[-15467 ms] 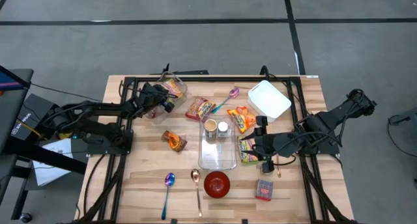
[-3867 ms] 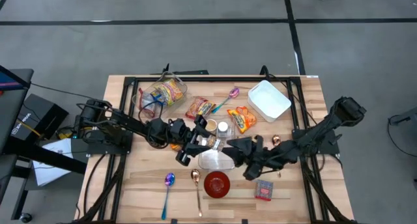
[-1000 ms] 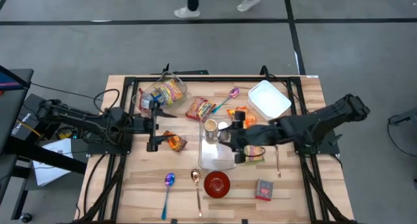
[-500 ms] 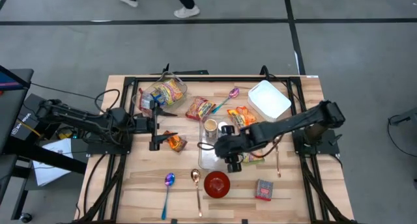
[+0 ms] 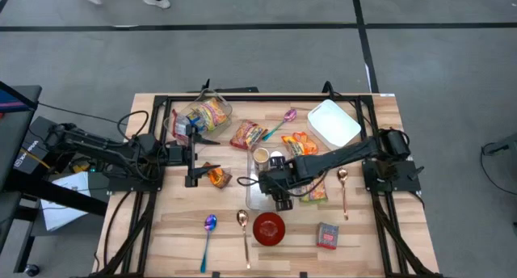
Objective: Pick & Place Food Item
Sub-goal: Put the brown spice bottle into the bottom transparent bin
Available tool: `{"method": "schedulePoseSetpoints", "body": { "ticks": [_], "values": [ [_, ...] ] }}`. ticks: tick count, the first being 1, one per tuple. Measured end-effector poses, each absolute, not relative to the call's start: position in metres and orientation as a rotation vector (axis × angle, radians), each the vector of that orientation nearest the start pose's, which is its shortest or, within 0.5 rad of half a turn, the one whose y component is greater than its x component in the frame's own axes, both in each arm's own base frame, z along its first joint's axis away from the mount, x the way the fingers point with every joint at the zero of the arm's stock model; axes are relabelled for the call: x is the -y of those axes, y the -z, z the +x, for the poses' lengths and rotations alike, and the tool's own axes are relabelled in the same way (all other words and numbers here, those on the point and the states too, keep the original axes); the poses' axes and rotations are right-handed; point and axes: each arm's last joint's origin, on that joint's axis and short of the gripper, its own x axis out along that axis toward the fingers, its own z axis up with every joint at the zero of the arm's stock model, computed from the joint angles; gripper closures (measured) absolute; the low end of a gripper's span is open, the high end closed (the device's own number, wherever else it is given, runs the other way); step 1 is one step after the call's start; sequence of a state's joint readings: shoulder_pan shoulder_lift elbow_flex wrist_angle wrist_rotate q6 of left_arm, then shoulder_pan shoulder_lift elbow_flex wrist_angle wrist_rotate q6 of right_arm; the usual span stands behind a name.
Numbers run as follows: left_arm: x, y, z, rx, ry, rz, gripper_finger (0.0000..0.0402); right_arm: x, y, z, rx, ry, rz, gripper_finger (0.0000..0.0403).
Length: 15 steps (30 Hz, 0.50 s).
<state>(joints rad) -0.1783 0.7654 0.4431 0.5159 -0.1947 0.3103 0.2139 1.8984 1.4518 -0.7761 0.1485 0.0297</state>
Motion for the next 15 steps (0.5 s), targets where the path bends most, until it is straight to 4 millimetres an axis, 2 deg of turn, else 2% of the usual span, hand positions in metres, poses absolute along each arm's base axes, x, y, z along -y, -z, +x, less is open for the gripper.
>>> {"method": "schedulePoseSetpoints", "body": {
  "ticks": [6, 15],
  "values": [
    [0.026, -0.284, 0.174, 0.186, -0.045, 0.274, 0.0105, -0.065, -0.197, 0.385, -1.233, -0.075, -0.154, 0.0228],
    [0.026, -0.284, 0.174, 0.186, -0.045, 0.274, 0.0105, -0.056, -0.191, 0.389, -1.240, -0.083, -0.138, 0.0228]
  ]
}}
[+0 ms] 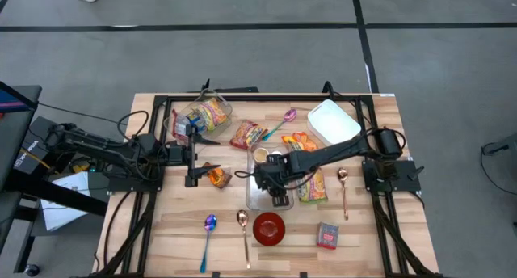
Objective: Pick & Place Food Item
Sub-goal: Put the brown spice bottle into the bottom transparent bin
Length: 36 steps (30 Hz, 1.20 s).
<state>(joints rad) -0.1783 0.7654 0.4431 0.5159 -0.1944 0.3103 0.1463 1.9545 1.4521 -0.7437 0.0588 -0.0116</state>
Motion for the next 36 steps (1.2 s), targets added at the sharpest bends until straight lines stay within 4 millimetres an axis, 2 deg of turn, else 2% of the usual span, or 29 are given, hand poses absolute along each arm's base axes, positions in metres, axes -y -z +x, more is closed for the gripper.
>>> {"method": "schedulePoseSetpoints", "body": {
  "ticks": [14, 25, 36],
  "values": [
    [0.0256, -0.2842, 0.1736, 0.186, -0.045, 0.273, 0.0105, -0.0469, -0.1912, 0.3900, -1.246, -0.101, -0.117, 0.0225],
    [0.0257, -0.2842, 0.1736, 0.186, -0.045, 0.273, 0.0105, -0.0470, -0.1913, 0.3900, -1.246, -0.099, -0.116, 0.0196],
    [0.0257, -0.2843, 0.1736, 0.187, -0.044, 0.273, 0.0105, -0.0464, -0.1913, 0.3900, -1.245, -0.079, -0.131, 0.0190]
  ]
}}
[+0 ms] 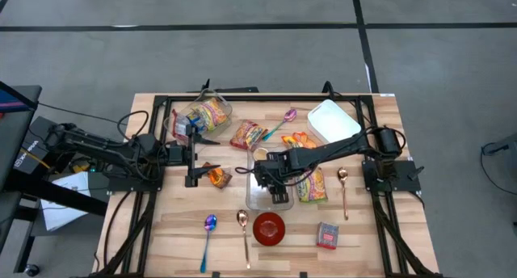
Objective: Pick & Place Food Item
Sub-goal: Put the brown spice bottle into the bottom transparent bin
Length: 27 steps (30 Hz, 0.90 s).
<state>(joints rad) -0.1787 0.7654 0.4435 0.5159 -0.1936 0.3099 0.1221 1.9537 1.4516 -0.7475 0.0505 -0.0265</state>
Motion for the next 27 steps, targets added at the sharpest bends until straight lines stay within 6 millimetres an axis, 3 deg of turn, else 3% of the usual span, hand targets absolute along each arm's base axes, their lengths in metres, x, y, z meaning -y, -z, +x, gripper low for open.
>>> {"method": "schedulePoseSetpoints", "body": {
  "ticks": [15, 27],
  "values": [
    [0.026, -0.284, 0.174, 0.187, -0.044, 0.273, 0.0105, -0.047, -0.193, 0.389, -1.238, -0.069, -0.118, 0.0163],
    [0.026, -0.284, 0.174, 0.187, -0.044, 0.273, 0.0105, -0.075, -0.196, 0.380, -1.254, -0.014, -0.218, 0.0169]
  ]
}}
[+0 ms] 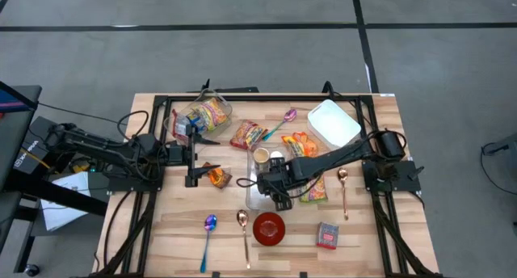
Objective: Pick & Place Food Item
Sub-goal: Put the brown spice bottle into the bottom transparent bin
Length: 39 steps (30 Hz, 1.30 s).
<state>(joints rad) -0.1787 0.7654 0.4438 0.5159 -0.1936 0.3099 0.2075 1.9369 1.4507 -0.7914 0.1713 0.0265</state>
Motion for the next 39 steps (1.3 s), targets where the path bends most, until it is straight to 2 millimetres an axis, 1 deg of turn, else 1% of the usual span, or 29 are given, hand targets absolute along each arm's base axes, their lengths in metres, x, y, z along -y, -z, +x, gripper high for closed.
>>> {"method": "schedulePoseSetpoints", "body": {
  "ticks": [6, 9, 12, 17, 18, 21, 24, 27, 33, 39],
  "values": [
    [0.026, -0.284, 0.174, 0.186, -0.044, 0.273, 0.0105, -0.083, -0.209, 0.377, -1.195, -0.001, -0.244, 0.0197],
    [0.026, -0.284, 0.174, 0.187, -0.044, 0.273, 0.0105, -0.087, -0.214, 0.373, -1.191, -0.014, -0.248, 0.0226],
    [0.026, -0.284, 0.174, 0.187, -0.044, 0.273, 0.0105, -0.091, -0.215, 0.373, -1.188, -0.055, -0.220, 0.0274],
    [0.026, -0.284, 0.174, 0.186, -0.044, 0.273, 0.0105, -0.094, -0.214, 0.372, -1.201, -0.133, -0.179, 0.0381],
    [0.026, -0.284, 0.174, 0.186, -0.044, 0.273, 0.0105, -0.095, -0.214, 0.372, -1.202, -0.140, -0.177, 0.0391],
    [0.026, -0.284, 0.174, 0.186, -0.044, 0.273, 0.0105, -0.091, -0.214, 0.373, -1.203, -0.131, -0.168, 0.0390],
    [0.026, -0.284, 0.174, 0.186, -0.044, 0.273, 0.0105, -0.086, -0.214, 0.374, -1.204, -0.134, -0.153, 0.0399],
    [0.026, -0.284, 0.174, 0.186, -0.044, 0.273, 0.0105, -0.082, -0.206, 0.375, -1.194, -0.169, -0.113, 0.0401],
    [0.026, -0.284, 0.174, 0.186, -0.044, 0.273, 0.0105, -0.073, -0.185, 0.366, -1.256, -0.158, -0.074, 0.0402],
    [0.026, -0.284, 0.174, 0.186, -0.044, 0.273, 0.0105, -0.073, -0.181, 0.368, -1.222, -0.166, -0.061, 0.0402]
  ]
}}
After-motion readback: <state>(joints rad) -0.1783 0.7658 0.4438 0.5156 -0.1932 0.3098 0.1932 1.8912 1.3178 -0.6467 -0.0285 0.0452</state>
